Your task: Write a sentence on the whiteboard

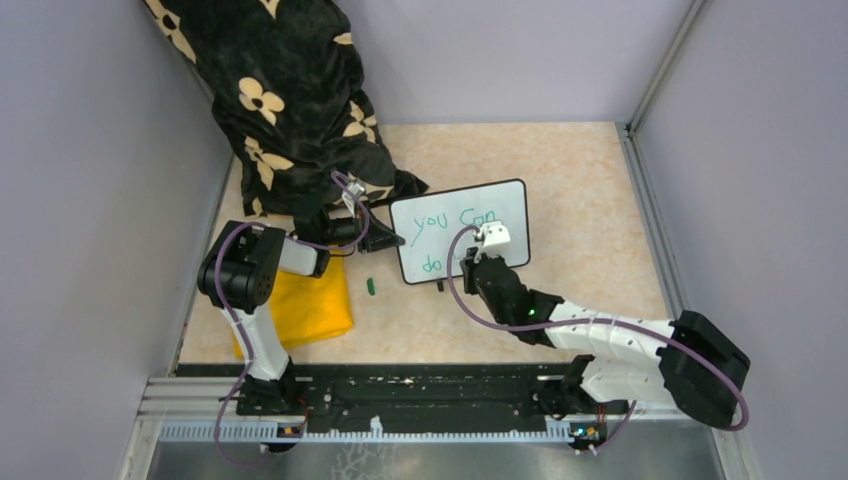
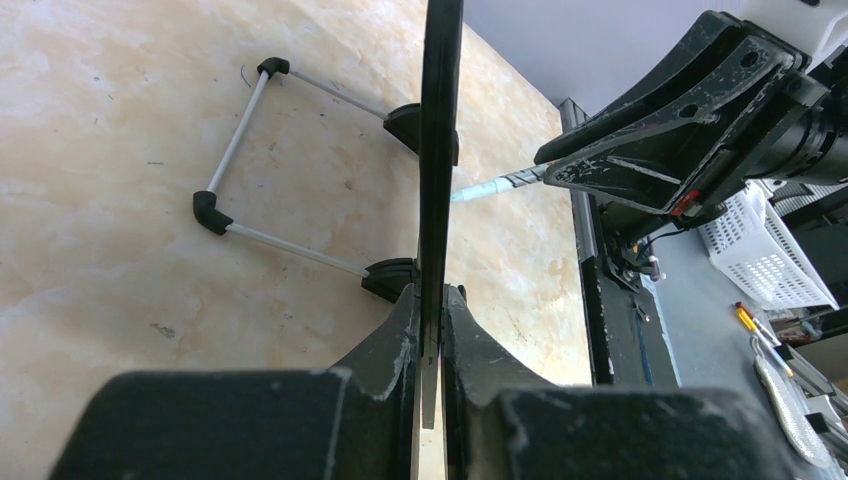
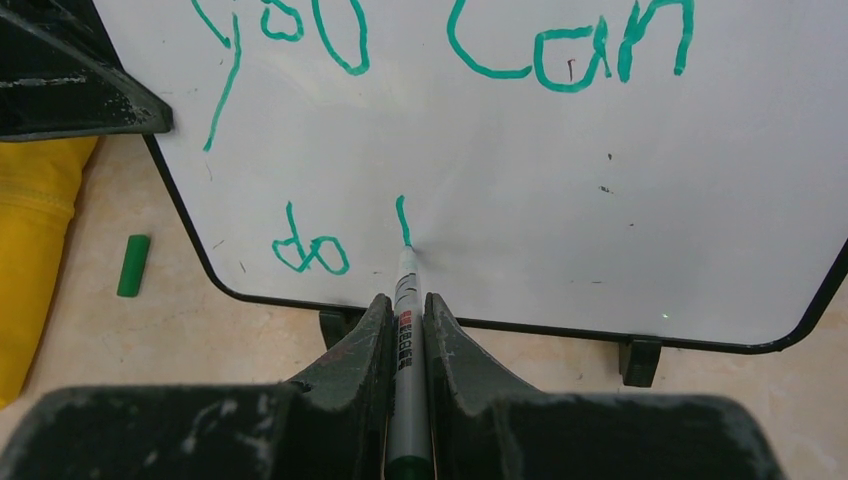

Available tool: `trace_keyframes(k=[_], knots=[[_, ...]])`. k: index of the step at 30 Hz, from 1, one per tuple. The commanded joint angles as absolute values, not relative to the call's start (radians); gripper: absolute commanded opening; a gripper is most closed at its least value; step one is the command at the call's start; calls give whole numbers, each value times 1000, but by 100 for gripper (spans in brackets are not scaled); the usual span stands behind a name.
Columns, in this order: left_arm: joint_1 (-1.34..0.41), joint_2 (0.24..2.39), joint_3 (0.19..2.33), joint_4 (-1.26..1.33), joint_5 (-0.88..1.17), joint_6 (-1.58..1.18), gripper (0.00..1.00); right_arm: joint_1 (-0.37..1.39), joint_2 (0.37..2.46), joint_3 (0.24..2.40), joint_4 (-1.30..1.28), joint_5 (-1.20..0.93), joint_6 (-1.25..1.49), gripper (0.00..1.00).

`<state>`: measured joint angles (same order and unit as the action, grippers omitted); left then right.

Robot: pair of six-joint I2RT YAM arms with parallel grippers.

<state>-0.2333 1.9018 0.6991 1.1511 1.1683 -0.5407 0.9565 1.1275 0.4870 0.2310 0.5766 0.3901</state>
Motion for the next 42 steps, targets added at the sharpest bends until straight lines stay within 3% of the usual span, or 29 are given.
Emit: trace_keyframes(k=[1,17,27,42], knots=[[-253,1936,691,1045,1147,-508,0,962,1106,474,215,583,411,0],[-253,1937,691,1045,1146,-507,0,962,1066,466,179,623,414,0],[-255,1936,691,1045,1146,-506,0,962,1006,458,251,531,383,0],[-255,1937,691,1045,1146,-506,0,961,1097,530,300,532,377,0]])
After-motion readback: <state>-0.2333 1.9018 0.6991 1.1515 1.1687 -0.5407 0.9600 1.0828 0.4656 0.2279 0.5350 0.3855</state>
